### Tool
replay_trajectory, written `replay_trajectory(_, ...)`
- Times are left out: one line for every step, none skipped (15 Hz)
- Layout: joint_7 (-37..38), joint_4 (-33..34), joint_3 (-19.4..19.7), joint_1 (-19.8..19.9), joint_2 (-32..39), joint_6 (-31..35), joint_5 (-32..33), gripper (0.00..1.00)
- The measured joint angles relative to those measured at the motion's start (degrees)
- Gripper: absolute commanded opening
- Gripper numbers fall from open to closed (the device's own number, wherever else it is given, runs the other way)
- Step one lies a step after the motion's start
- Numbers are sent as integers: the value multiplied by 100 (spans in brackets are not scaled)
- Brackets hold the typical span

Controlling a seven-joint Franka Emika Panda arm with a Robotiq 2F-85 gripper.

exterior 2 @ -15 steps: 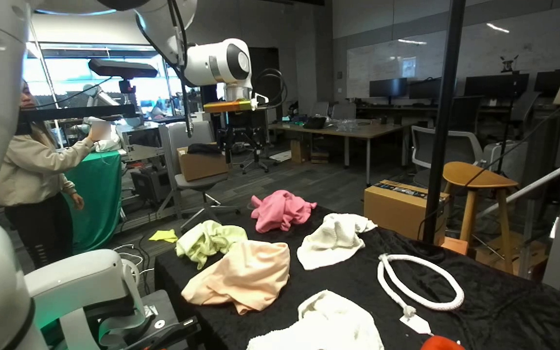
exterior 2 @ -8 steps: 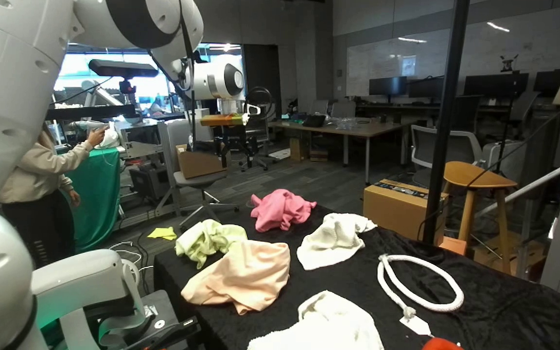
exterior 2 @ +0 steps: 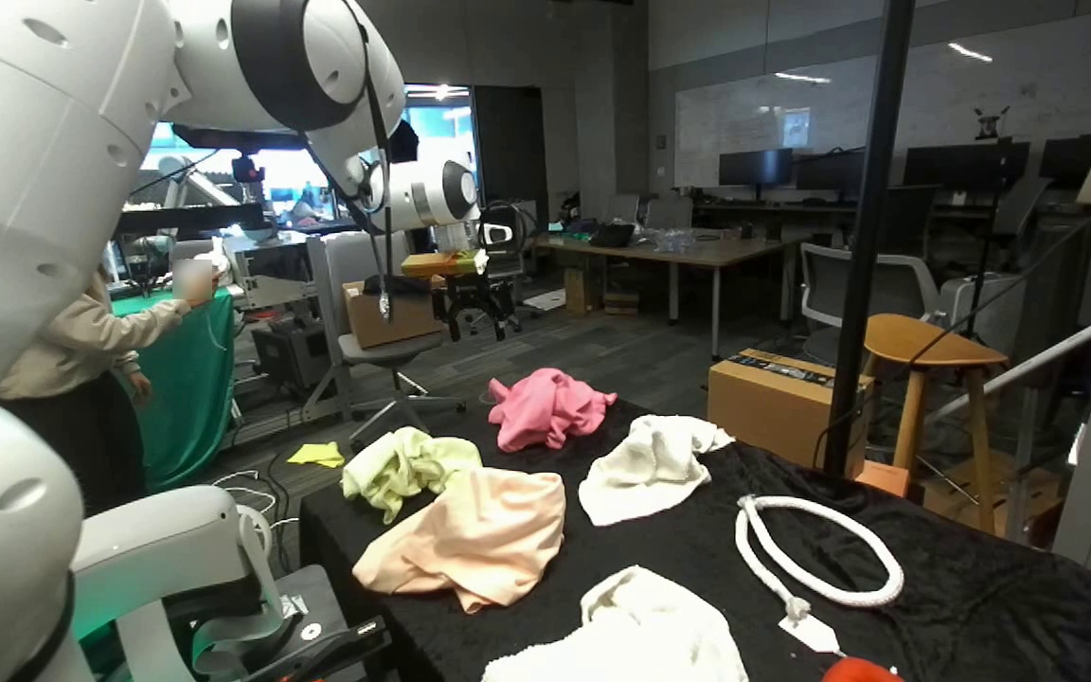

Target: Pile up all the objects on the black table

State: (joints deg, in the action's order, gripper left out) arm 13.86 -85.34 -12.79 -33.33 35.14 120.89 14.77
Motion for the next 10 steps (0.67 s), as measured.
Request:
replay_trajectory(15, 47, 84, -28, 78, 1, 70, 100)
replay_trajectory(16, 102, 164, -40, 167, -2, 96, 100)
replay_trajectory(16, 165, 233, -41, 258, -10, 109, 100)
replay_trajectory(14, 251, 299, -40, 364, -18, 112, 100)
replay_trajectory(14, 343, 360, -38, 474, -20, 114, 100)
replay_trajectory(14, 448, 417, -38, 590, -23, 115, 100)
replay_trajectory(14, 561, 465, -36, 701, -26, 115, 100)
replay_trajectory(14, 690, 510, -32, 821, -27, 115, 100)
replay_trajectory(14, 813, 543, -25, 930, -28, 115, 100)
replay_trajectory(16, 940, 567, -14, 1034, -29, 114, 100)
